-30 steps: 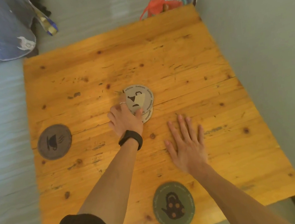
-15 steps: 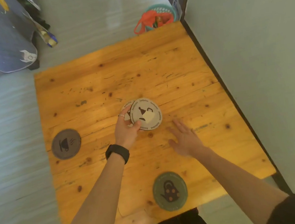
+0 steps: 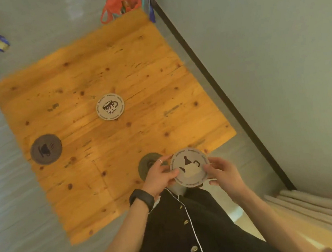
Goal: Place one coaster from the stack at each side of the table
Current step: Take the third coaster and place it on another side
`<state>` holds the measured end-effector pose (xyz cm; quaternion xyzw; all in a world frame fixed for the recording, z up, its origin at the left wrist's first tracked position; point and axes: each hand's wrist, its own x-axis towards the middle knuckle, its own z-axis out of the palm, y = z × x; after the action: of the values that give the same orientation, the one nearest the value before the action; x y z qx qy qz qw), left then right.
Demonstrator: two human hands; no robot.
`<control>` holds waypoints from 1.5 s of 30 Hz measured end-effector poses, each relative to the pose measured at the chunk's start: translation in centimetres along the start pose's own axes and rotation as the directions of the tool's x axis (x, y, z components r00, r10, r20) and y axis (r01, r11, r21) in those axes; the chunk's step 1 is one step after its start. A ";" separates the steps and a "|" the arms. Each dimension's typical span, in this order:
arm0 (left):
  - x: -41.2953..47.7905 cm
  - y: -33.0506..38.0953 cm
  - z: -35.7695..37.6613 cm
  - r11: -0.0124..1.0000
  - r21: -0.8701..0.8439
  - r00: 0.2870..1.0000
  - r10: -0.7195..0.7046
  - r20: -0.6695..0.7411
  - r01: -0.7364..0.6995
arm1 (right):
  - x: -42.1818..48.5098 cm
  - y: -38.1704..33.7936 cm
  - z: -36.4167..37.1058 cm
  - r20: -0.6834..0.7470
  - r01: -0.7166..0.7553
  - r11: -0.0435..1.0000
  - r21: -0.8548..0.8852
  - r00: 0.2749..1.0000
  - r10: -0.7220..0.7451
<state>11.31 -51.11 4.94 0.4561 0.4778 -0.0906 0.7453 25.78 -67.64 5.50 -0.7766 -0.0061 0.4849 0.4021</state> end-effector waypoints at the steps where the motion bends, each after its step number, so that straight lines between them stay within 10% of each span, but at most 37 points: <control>1: 0.2 -0.1 1.3 1.000 -0.021 1.000 -0.010 -0.020 0.010 | -0.5 0.4 -0.9 -0.029 0.010 1.000 0.018 1.000 -0.010; 14: 8.9 7.2 20.3 0.968 0.244 0.997 0.071 -0.026 -0.062 | 3.8 1.7 -19.6 -0.268 0.109 0.973 0.204 0.962 -0.052; 25: 15.6 14.4 33.9 0.990 0.032 0.962 0.141 -0.233 -0.138 | 13.6 -7.4 -36.2 -0.123 0.228 0.972 -0.059 0.964 -0.234; 45: 24.8 24.8 20.3 0.824 -0.457 0.718 -0.091 -0.691 -0.335 | 31.2 -32.2 -21.5 0.431 0.517 0.705 -0.484 0.843 -0.322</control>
<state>51.35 -45.16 2.49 0.2529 0.6906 0.2783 0.6178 70.82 -46.66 6.89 -0.7511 -0.3975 0.4701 0.2385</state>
